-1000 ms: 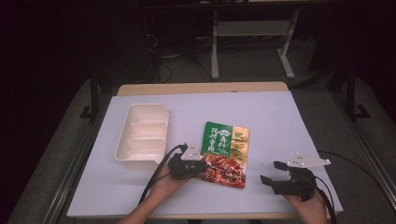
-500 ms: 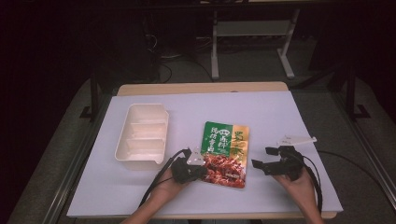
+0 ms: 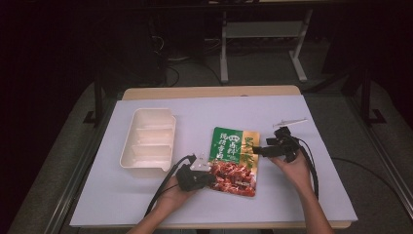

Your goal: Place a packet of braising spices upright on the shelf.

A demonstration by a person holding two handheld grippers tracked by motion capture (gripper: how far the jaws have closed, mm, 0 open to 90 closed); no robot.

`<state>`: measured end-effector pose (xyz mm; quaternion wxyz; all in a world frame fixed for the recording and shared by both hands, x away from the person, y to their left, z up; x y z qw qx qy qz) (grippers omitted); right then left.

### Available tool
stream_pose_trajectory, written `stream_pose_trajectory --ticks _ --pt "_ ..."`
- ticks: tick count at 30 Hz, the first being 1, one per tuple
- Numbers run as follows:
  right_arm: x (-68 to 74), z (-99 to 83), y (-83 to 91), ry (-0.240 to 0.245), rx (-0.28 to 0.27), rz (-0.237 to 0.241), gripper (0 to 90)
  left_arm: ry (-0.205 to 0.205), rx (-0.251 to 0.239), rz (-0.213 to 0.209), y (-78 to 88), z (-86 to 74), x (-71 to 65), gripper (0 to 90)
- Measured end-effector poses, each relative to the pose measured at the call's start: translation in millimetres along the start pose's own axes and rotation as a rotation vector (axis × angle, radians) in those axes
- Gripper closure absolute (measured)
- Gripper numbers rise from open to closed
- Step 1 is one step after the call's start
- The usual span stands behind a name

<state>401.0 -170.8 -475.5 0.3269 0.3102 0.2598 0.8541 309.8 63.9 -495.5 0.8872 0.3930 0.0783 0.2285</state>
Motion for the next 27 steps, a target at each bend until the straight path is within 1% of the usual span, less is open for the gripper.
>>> stream_pose_trajectory --ticks 2,7,8,10,13,16,17,19,21,22,24,25,26,27 --pt "-2.8 2.2 -3.3 -0.016 -0.027 0.013 20.8 -0.003 0.0 0.001 0.0 0.0 -0.2 89.7" --pt "-9.6 -1.1 -9.9 -0.039 -0.02 0.004 20.5 0.001 -0.002 0.0 -0.1 -0.2 0.0 89.7" --pt "-10.5 -1.9 -10.4 -0.053 -0.023 0.009 20.8 0.001 -0.003 0.0 -0.1 -0.2 -0.1 89.7" --pt "-11.7 -2.4 -11.6 -0.054 -0.023 0.008 20.9 0.002 -0.004 0.0 0.0 -0.3 0.1 89.7" --pt "-6.9 -1.3 -16.2 -0.033 -0.022 0.02 23.3 0.003 -0.007 0.001 -0.1 -0.4 -0.2 89.7" --pt "-6.8 -1.7 -19.8 -0.036 -0.011 0.013 23.9 0.004 -0.008 0.001 0.0 -0.5 0.0 89.7" --pt "-7.8 -3.2 -22.6 -0.038 -0.003 0.014 26.7 0.003 -0.007 0.0 0.1 -0.8 0.1 89.7" --pt "-7.4 -5.1 -25.3 -0.041 0.009 0.009 27.5 0.005 -0.009 -0.003 0.0 -0.7 0.4 89.7" --pt "-4.8 -5.3 -25.9 -0.021 0.015 0.008 32.6 0.007 -0.011 -0.005 -0.1 -0.8 0.6 89.7" --pt "-4.8 -5.3 -25.9 -0.021 0.015 0.008 32.6 0.008 -0.011 -0.006 -0.1 -0.8 0.7 89.7" --pt "-0.4 -4.7 -26.9 -0.011 0.01 0.027 35.3 0.011 -0.014 -0.003 -0.1 -1.0 0.4 89.7" --pt "-0.4 -4.7 -26.9 -0.011 0.01 0.027 35.3 0.011 -0.014 -0.003 -0.1 -1.0 0.4 89.7" --pt "2.3 -4.7 -26.5 -0.005 0.009 0.039 39.0 0.007 -0.015 -0.003 0.1 -1.4 0.5 89.7" --pt "3.9 -4.4 -26.0 0.0 0.006 0.049 40.3 0.009 -0.016 -0.003 0.1 -1.4 0.6 89.7"
Point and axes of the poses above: each handheld gripper's, and its own axes: y roughly backward along the jaws, z roughly out of its top, x roughly to its left, the point moved 7 cm from there along -y, roughly forward along the jaws, and after that the axes turned 5 degrees about z, right-handed, at the moved point
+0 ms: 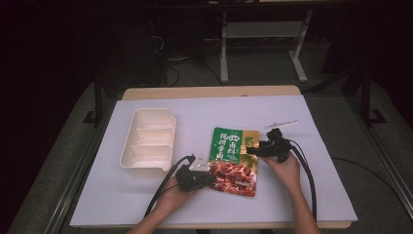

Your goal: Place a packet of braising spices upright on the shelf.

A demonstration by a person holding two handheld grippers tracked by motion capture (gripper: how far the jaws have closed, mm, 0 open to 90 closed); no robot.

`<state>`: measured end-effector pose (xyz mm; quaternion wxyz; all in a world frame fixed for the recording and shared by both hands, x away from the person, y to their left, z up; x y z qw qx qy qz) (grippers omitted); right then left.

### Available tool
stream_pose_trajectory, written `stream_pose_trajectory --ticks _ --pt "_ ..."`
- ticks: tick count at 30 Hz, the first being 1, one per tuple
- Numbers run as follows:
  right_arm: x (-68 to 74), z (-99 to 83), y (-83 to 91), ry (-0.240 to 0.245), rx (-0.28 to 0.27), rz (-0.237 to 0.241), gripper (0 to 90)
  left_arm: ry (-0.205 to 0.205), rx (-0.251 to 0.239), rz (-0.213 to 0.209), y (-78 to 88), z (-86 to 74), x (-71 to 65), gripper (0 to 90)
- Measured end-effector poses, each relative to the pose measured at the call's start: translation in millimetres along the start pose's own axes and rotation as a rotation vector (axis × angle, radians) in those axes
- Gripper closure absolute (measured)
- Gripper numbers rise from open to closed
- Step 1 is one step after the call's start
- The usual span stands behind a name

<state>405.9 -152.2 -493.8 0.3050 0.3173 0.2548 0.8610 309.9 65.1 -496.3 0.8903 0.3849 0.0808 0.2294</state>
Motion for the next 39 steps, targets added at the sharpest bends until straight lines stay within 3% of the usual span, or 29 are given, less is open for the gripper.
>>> stream_pose_trajectory --ticks 3,5,7,9,11,17,25,32,39 --pt "6.2 1.9 3.5 0.006 -0.016 0.032 47.6 0.002 -0.001 -0.001 0.0 0.0 -0.2 89.6" --pt "12.8 4.7 7.9 -0.007 -0.048 0.101 54.7 0.002 -0.001 -0.001 -0.1 0.0 -0.2 89.6" --pt "21.3 7.9 13.8 0.015 -0.079 0.159 63.1 0.003 -0.004 0.001 0.0 -0.2 -0.2 89.7" --pt "27.1 8.8 15.8 0.03 -0.082 0.185 66.8 0.002 -0.005 0.001 0.0 -0.2 -0.2 89.6" --pt "27.8 6.5 13.3 0.046 -0.056 0.17 68.8 0.002 -0.005 0.001 0.0 -0.2 -0.3 89.6" --pt "18.5 -0.8 1.5 0.027 -0.005 0.121 71.7 0.001 -0.005 0.001 0.0 -0.3 -0.3 89.6" --pt "14.4 -6.5 -14.3 0.0 0.03 0.121 74.8 -0.004 -0.004 0.002 0.0 -0.2 -0.4 89.6" --pt "16.3 -5.5 -13.4 0.016 0.025 0.126 86.4 -0.007 -0.009 0.009 -0.1 -0.1 -0.8 87.8" --pt "17.8 -3.1 -11.7 0.015 0.01 0.138 88.6 -0.003 -0.014 -0.003 0.4 0.2 1.0 85.0"
Point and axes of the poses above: each handheld gripper's, and its own axes: y roughly backward along the jaws, z roughly out of its top, x roughly to its left, the point moved 7 cm from there along -y, roughly forward along the jaws, and after that the axes turned 5 degrees about z, right-handed, at the moved point
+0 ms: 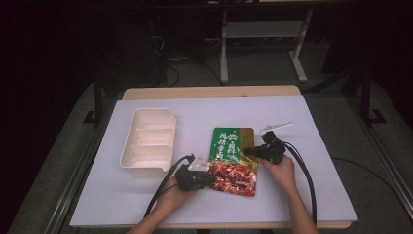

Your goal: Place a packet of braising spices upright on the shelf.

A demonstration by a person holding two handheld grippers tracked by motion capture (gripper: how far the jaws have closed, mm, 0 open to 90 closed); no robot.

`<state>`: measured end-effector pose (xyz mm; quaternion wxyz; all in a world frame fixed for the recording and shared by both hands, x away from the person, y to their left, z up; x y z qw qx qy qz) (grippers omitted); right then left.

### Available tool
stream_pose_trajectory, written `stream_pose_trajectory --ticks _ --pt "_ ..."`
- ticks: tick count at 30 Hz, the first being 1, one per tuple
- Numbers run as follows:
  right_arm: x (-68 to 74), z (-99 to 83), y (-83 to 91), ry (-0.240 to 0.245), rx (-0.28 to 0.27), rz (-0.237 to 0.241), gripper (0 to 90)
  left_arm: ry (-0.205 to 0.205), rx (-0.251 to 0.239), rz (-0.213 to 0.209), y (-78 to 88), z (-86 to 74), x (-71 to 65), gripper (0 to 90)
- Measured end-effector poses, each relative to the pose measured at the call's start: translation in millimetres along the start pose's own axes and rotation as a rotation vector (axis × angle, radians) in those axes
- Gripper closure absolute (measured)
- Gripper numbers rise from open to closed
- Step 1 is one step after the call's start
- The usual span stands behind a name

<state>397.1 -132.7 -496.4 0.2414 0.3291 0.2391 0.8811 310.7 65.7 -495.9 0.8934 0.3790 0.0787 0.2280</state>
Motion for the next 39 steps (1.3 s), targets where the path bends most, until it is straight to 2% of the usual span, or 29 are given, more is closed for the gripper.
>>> stream_pose_trajectory --ticks 8,12,15,16,19,20,21,22,23,28,30,35,39 --pt "7.3 7.1 7.1 0.009 -0.03 0.022 89.0 0.017 -0.007 -0.018 2.6 0.9 -2.2 77.6" --pt "12.0 12.1 11.9 0.018 -0.049 0.035 89.2 0.021 -0.022 -0.047 8.6 3.0 -6.8 72.9" --pt "19.2 17.9 14.6 0.049 -0.038 0.013 89.2 0.0 -0.043 -0.053 15.3 5.0 -10.9 71.4" --pt "25.2 24.8 14.8 0.064 -0.05 0.016 89.2 0.002 -0.054 -0.056 17.6 5.9 -12.0 70.2" --pt "30.4 31.6 15.0 0.081 -0.048 0.013 89.2 -0.007 -0.08 -0.044 25.2 7.0 -14.6 67.3" --pt "36.1 38.1 15.8 0.092 -0.048 0.016 89.2 -0.015 -0.085 -0.033 28.8 4.8 -16.1 63.2" --pt "36.1 38.1 15.8 0.092 -0.048 0.016 89.2 -0.015 -0.085 -0.033 28.8 4.8 -16.1 62.3" --pt "38.6 41.1 16.5 0.102 -0.047 0.013 89.3 -0.014 -0.082 -0.031 29.8 3.2 -16.8 62.3" --pt "44.0 47.1 18.6 0.123 -0.05 0.006 89.2 -0.009 -0.077 -0.035 30.8 0.8 -17.4 58.5" --pt "51.0 55.8 23.6 0.14 -0.066 -0.006 89.3 0.02 -0.083 -0.044 36.4 -7.5 -18.5 54.5" --pt "55.3 61.4 27.7 0.146 -0.088 -0.004 89.4 0.022 -0.097 -0.054 41.1 -10.8 -20.5 49.8" --pt "61.1 68.1 30.9 0.157 -0.103 -0.005 89.4 0.013 -0.108 -0.064 48.3 -14.8 -23.1 45.8" --pt "71.8 77.1 34.7 0.181 -0.113 -0.001 89.5 -0.001 -0.106 -0.053 54.6 -22.1 -26.7 37.5"
Point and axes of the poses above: each handheld gripper's, and its own axes: y roughly backward along the jaws, z roughly out of its top, x roughly to its left, the point moved 7 cm from there along -y, roughly forward along the jaws, and after that the axes turned 5 degrees about z, right-handed, at the moved point
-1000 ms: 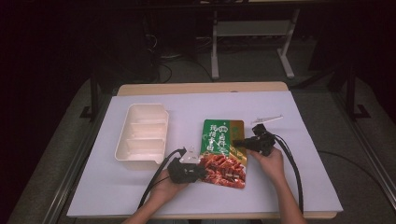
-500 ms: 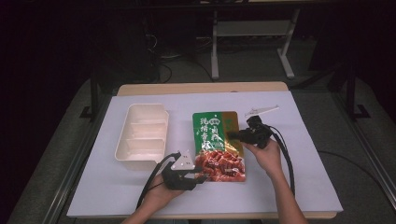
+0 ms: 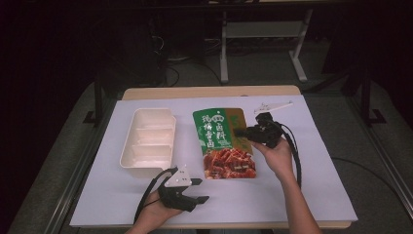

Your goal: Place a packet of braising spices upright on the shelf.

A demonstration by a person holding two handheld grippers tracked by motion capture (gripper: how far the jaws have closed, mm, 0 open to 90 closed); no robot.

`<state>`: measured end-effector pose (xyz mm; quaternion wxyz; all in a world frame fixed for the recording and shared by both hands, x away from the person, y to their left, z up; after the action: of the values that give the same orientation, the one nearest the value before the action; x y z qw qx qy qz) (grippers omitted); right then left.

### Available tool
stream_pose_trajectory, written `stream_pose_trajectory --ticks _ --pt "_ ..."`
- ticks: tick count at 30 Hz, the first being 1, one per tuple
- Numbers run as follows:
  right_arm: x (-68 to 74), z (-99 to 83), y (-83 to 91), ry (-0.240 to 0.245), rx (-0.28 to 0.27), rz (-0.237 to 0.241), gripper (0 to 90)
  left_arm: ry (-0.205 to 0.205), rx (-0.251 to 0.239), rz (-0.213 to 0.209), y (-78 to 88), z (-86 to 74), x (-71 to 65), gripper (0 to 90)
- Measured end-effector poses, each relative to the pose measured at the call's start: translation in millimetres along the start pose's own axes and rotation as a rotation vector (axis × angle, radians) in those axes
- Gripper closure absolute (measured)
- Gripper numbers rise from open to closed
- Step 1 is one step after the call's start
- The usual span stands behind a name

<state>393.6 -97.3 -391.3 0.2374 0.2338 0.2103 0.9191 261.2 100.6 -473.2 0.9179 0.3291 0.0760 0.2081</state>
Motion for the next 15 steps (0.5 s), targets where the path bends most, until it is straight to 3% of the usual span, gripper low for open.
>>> stream_pose_trajectory --ticks 15 --pt "28.6 26.1 2.8 0.08 -0.024 -0.004 89.5 0.004 -0.023 0.03 15.5 -15.8 -3.3 32.5"
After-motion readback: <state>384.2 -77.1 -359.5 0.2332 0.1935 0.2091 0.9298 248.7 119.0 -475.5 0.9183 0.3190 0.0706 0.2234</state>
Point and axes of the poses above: each handheld gripper's, and its own axes: y roughly backward along the jaws, z roughly out of its top, x roughly to its left, the point moved 7 cm from there along -y, roughly forward along the jaws, and after that the axes turned 5 degrees about z, right-handed, at the moved point
